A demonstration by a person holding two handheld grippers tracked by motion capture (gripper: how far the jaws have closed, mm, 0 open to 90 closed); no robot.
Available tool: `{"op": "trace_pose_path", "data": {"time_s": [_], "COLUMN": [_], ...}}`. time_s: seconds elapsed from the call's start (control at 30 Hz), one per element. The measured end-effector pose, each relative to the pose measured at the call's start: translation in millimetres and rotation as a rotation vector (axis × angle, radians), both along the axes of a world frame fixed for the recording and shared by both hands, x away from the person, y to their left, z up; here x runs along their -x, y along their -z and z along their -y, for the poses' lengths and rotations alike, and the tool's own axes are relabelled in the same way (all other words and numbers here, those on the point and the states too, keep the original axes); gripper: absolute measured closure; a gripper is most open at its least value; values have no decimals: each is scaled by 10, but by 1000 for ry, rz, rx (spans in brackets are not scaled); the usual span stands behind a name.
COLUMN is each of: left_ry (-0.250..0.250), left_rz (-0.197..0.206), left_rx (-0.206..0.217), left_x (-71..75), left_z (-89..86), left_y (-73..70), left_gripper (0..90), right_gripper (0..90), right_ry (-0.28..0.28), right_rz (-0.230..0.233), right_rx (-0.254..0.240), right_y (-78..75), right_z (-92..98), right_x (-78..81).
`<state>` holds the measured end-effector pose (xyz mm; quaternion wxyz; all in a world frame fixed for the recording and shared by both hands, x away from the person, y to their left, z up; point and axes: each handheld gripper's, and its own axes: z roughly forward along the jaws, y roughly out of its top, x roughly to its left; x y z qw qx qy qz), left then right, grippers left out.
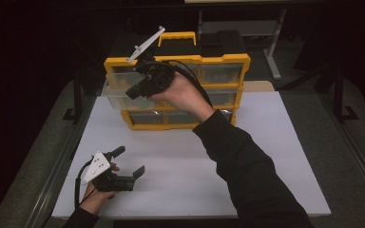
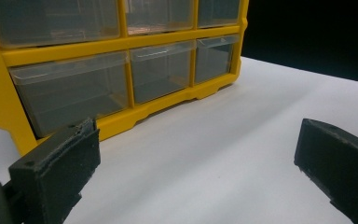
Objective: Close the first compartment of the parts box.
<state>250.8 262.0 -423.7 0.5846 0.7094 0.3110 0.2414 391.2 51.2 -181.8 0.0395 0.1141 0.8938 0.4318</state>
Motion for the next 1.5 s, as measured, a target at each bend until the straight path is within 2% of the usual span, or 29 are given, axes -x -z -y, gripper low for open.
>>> {"op": "trace_pose_path", "data": {"time_s": [0.17,0.67,1.13,1.23,1.3,1.37,1.43,1.47,1.5], "left_ry": [-4,-5,-3,-3,-5,-5,-7,-6,-6], "left_rz": [-1,-10,-9,-5,-7,-6,-4,-5,-6], "left_rx": [5,-9,-9,-3,-4,-2,13,10,8], "left_x": [-4,1,3,4,5,6,6,6,6], "left_z": [-14,-28,-26,-23,-26,-27,-12,-12,-11], "left_y": [-2,-13,-14,-14,-13,-14,-14,-14,-14], "left_gripper": [0,0,0,0,0,0,0,0,0], "right_gripper": [893,893,893,893,893,893,893,893,893], "right_ry": [20,40,84,103,106,116,110,121,115], "right_rz": [17,22,27,12,28,9,28,14,26], "right_rx": [9,10,9,1,5,1,6,5,2], "right_y": [14,21,35,33,34,23,20,12,14], "right_z": [-8,-101,-87,-96,-97,-108,-115,-123,-124], "right_x": [-60,-201,-383,-404,-439,-445,-473,-468,-482]}}
